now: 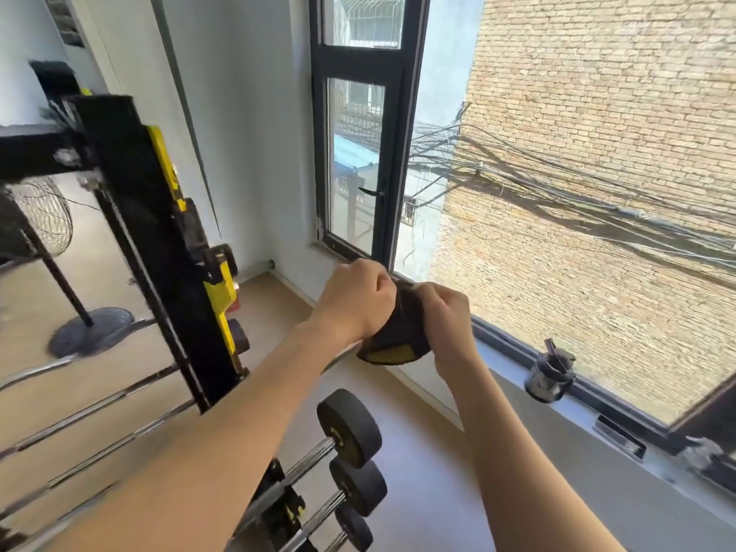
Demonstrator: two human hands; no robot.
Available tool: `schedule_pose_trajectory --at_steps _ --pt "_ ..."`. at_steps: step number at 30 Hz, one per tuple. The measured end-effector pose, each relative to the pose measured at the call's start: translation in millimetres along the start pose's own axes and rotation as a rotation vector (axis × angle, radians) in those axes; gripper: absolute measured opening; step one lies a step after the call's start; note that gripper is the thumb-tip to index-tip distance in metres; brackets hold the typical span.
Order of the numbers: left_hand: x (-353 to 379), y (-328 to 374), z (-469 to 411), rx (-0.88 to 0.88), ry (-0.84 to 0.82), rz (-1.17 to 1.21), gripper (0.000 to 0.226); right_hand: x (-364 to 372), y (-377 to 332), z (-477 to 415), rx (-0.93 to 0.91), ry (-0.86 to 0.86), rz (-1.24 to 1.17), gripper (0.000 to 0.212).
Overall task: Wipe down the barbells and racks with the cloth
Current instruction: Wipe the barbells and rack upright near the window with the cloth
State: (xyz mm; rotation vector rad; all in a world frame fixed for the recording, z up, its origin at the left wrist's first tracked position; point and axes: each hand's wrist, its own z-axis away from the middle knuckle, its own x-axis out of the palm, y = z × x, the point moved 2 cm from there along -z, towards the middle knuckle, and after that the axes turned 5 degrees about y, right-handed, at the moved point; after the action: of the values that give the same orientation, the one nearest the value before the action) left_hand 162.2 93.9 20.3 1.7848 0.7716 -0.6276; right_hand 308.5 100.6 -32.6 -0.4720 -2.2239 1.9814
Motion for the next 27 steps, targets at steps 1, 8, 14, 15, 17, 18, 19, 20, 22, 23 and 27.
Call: schedule_pose_trajectory --at_steps 1,8,14,15,17,18,19,20,22,23,27 --pt "13 -5 -2 -0.052 -0.063 0.051 0.034 -6 11 -4 0.028 -0.031 0.029 0.031" --pt "78 -36 2 -0.129 -0.346 0.108 0.017 -38 67 -35 0.057 -0.239 0.231 0.032" --pt "104 -61 9 -0.293 -0.371 0.192 0.018 -52 91 -54 -0.138 -0.551 0.517 0.029" --pt "105 -64 9 -0.328 -0.326 0.185 0.019 -51 92 -56 -0.204 -0.582 0.557 0.025" --pt "106 -70 9 -0.350 -0.210 0.149 0.019 -46 92 -59 -0.266 -0.659 0.589 0.014" --pt "106 -71 9 -0.340 -0.170 0.119 0.020 -43 92 -60 -0.258 -0.714 0.593 0.011" --pt "105 -71 10 -0.324 -0.152 0.083 0.019 -40 93 -60 -0.241 -0.773 0.612 0.012" --pt "104 -71 12 -0.304 -0.143 0.050 0.018 -37 95 -60 -0.231 -0.823 0.658 0.012" --pt "103 -72 15 -0.272 -0.136 -0.002 0.018 -29 98 -62 -0.224 -0.841 0.738 0.011" --pt "101 -75 16 -0.263 -0.133 -0.026 0.018 -26 100 -63 -0.214 -0.794 0.713 0.013" --pt "94 -91 20 -0.271 -0.120 -0.072 0.018 -18 98 -66 -0.038 -0.460 0.240 0.007"
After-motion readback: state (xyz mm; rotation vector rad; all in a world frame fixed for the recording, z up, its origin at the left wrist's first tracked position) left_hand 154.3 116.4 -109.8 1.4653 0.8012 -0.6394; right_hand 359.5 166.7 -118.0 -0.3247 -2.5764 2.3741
